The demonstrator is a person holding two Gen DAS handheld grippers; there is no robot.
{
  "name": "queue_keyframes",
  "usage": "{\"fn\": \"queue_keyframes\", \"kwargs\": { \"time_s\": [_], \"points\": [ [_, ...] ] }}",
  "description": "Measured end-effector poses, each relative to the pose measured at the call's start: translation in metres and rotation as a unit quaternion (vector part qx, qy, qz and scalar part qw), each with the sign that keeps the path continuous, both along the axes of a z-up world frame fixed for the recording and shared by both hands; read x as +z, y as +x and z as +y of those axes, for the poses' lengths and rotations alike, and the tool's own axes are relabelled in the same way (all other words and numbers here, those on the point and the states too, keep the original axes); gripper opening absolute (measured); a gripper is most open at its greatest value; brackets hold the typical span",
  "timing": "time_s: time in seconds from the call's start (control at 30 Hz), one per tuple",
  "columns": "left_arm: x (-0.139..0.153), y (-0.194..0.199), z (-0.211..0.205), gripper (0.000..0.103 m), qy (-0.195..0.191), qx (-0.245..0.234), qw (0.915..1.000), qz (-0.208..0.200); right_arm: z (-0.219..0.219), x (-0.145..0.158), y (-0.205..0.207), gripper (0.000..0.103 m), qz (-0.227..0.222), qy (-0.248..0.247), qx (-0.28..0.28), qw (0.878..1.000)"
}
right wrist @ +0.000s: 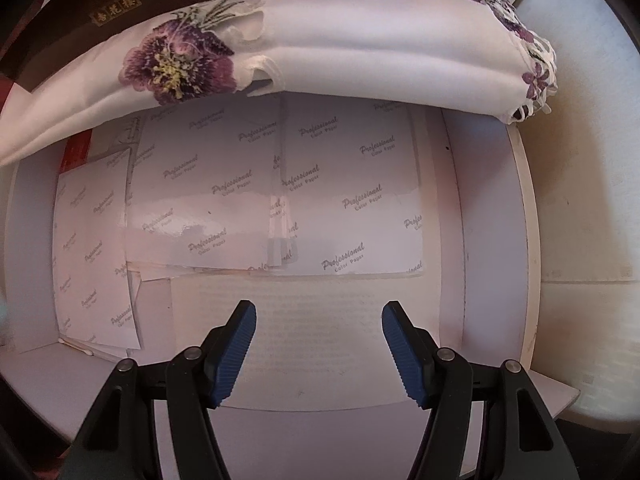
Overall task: Organize soft objects
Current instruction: 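Withdraw right tool to the drawer while left tool lifts teal bag toward tray, then carry the teal bag with the left tool over the gold tray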
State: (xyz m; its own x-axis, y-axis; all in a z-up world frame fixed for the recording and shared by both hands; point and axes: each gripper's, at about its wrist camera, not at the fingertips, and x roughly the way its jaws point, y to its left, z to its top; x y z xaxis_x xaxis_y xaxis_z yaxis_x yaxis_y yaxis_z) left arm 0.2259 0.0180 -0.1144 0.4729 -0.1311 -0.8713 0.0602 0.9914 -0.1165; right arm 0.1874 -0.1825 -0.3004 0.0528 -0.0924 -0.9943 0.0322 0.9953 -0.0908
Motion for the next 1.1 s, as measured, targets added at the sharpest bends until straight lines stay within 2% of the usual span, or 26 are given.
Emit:
{"fn": "queue_keyframes", "kwargs": {
  "time_s": [0.6,1.1],
  "points": [
    [0.040,-0.027,0.004,0.023,0.013,0.011,0.9981,-0.059,0.005,0.016,-0.001,0.067,-0.009,0.004,0.004,1.000],
    [0.059,-0.042,0.005,0.023,0.021,0.014,0.9967,-0.077,0.005,0.014,-0.003,0.067,-0.011,0.010,0.009,1.000]
  ]
}}
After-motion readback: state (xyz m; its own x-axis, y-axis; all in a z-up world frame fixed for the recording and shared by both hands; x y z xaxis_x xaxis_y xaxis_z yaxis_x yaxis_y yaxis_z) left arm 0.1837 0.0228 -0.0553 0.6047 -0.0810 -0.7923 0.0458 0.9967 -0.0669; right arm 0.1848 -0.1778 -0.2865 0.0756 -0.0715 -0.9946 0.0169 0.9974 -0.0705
